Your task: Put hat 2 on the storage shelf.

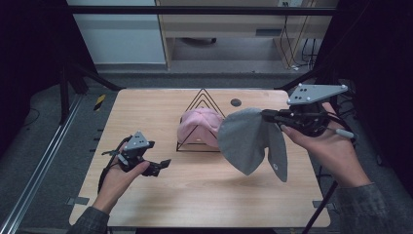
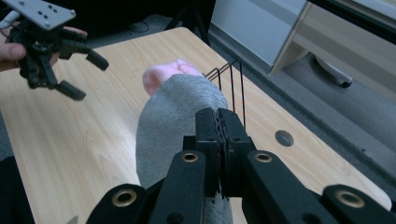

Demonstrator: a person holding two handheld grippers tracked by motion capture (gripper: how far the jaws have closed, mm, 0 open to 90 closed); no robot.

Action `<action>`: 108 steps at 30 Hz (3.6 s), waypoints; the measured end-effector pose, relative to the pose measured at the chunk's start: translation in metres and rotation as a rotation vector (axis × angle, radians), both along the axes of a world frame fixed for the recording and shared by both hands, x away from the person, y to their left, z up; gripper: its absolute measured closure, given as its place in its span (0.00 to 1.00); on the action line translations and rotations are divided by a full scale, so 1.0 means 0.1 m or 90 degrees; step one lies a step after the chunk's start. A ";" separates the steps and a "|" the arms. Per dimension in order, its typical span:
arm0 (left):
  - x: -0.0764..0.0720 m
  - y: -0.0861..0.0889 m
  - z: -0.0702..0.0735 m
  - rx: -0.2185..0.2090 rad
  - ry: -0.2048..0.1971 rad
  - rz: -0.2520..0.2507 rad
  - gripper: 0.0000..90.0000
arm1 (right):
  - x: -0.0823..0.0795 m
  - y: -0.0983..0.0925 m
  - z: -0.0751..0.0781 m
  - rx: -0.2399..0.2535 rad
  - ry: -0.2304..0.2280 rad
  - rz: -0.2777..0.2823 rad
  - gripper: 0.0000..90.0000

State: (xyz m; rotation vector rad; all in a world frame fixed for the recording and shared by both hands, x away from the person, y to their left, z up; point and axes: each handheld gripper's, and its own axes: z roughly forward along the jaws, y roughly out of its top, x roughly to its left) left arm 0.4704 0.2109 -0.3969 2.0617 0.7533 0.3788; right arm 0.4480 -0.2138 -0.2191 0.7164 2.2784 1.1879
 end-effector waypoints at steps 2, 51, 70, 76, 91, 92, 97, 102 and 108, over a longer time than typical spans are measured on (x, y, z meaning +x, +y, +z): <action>-0.03 -0.07 0.03 -0.005 -0.004 -0.009 0.09 | 0.00 0.01 0.02 0.001 -0.001 0.000 0.98; 0.10 -0.93 0.48 -0.092 0.002 -0.135 0.51 | 0.14 0.57 0.36 0.026 -0.026 0.044 0.98; 0.26 -0.72 0.98 -0.030 0.027 -0.151 0.95 | 0.23 0.44 0.22 0.040 -0.013 0.022 0.98; 0.42 -0.60 1.41 -0.021 0.008 -0.136 0.95 | 0.30 0.37 0.28 0.062 -0.026 0.002 0.98; 0.80 -0.58 2.05 0.004 -0.054 -0.088 0.95 | 0.69 0.34 0.49 0.127 -0.069 -0.034 0.98; 0.85 -0.59 2.11 0.011 -0.070 -0.080 0.95 | 0.77 0.34 0.55 0.134 -0.079 -0.042 0.98; 1.00 -0.60 2.15 0.020 -0.088 -0.056 0.95 | 0.93 0.38 0.58 0.142 -0.092 -0.056 0.98; 1.16 -0.57 2.01 0.037 -0.089 -0.038 0.95 | 1.21 0.45 0.44 0.134 -0.080 -0.062 0.98; 1.28 -0.52 1.81 0.037 -0.078 -0.027 0.95 | 1.42 0.53 0.25 0.114 -0.063 -0.062 0.98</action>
